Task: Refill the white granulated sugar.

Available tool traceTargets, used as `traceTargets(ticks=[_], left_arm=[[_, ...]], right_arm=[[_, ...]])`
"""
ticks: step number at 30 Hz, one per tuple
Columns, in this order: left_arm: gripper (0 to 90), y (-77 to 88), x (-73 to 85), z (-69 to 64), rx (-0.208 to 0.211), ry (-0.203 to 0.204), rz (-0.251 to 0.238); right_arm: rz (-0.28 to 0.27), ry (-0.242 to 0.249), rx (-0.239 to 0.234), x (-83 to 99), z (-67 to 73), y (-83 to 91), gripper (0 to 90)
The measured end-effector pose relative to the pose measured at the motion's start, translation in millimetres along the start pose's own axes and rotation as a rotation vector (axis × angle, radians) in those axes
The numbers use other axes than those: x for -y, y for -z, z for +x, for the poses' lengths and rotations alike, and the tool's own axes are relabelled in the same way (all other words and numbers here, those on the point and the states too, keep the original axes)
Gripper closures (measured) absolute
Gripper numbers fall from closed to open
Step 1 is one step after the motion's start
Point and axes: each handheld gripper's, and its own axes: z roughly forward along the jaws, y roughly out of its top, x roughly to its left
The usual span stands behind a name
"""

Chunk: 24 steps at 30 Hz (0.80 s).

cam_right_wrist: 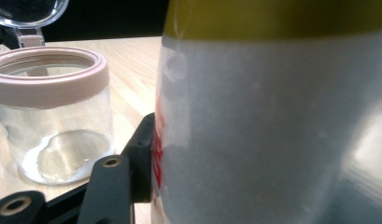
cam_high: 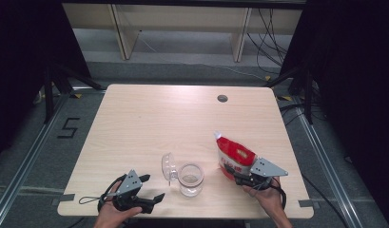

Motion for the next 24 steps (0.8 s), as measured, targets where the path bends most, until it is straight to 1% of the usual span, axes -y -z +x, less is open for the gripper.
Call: traceTargets(ticks=[2,3,4,5,7,8,9,10,11,12,13,14,15,16,18,19,20,21,23,24], left_arm=[[15.4,0.5,-0.2,-0.2,-0.002,0.002,0.001],[15.4,0.8,-0.6,-0.2,-0.003,0.002,-0.003],[15.4,0.8,-0.6,-0.2,-0.003,0.002,-0.003],[15.4,1.0,-0.6,-0.3,-0.003,0.005,-0.005],[15.4,1.1,-0.2,-0.4,-0.003,0.009,-0.006],[15.4,0.8,-0.1,-0.3,-0.003,0.012,-0.010],[15.4,0.9,-0.1,-0.1,-0.004,0.012,-0.011],[15.4,1.4,-0.4,0.7,-0.005,0.002,-0.006],[15.3,1.7,-0.5,0.2,-0.005,0.001,-0.005],[15.4,1.7,-0.5,0.2,-0.005,0.001,-0.005],[15.4,1.7,-0.5,0.2,-0.007,-0.003,-0.003],[15.4,1.6,-0.5,-0.6,-0.009,0.000,-0.004],[15.4,1.2,-0.5,-0.1,-0.005,-0.006,-0.002],[15.4,1.0,-0.6,-0.3,-0.003,-0.004,-0.003],[15.4,0.9,-0.7,0.0,-0.001,-0.009,-0.003],[15.3,0.2,-0.5,1.7,0.002,-0.015,-0.005],[15.3,0.2,-0.5,1.7,0.002,-0.015,-0.005],[15.4,-0.5,0.1,1.7,0.004,-0.009,0.000],[15.4,-0.3,0.3,0.2,0.003,0.010,-0.001],[15.4,-0.3,0.3,0.2,0.003,0.010,-0.001]], right_arm=[[-0.002,0.003,-0.001,-1.4,0.2,2.4,46.8],[-0.011,0.025,0.002,-5.3,1.1,6.0,46.9],[-0.011,0.025,0.002,-5.3,1.1,6.0,46.9],[-0.021,0.059,0.009,-12.0,4.1,10.4,46.9],[-0.022,0.052,0.018,-14.5,6.0,12.2,46.9],[-0.001,0.062,0.006,-20.4,10.0,17.0,46.9],[0.009,0.078,0.008,-22.8,11.9,19.2,46.9],[0.009,0.078,0.008,-22.8,11.9,19.2,46.9],[0.024,0.117,0.007,-26.6,14.9,22.6,47.0],[0.024,0.117,0.007,-26.6,14.9,22.6,47.0],[0.044,0.181,0.026,-30.3,16.0,25.8,47.0],[0.044,0.181,0.026,-30.3,16.0,25.8,47.0],[0.051,0.189,0.022,-32.4,19.2,28.6,47.0],[0.055,0.214,0.021,-33.8,19.3,29.6,47.0],[0.054,0.221,0.029,-35.2,20.3,30.5,47.0],[0.074,0.236,0.026,-37.8,23.8,31.9,47.1],[0.074,0.236,0.026,-37.8,23.8,31.9,47.1],[0.079,0.278,0.033,-40.7,25.1,32.0,47.1],[0.102,0.331,0.035,-44.9,26.0,33.4,47.1],[0.102,0.331,0.035,-44.9,26.0,33.4,47.1]])
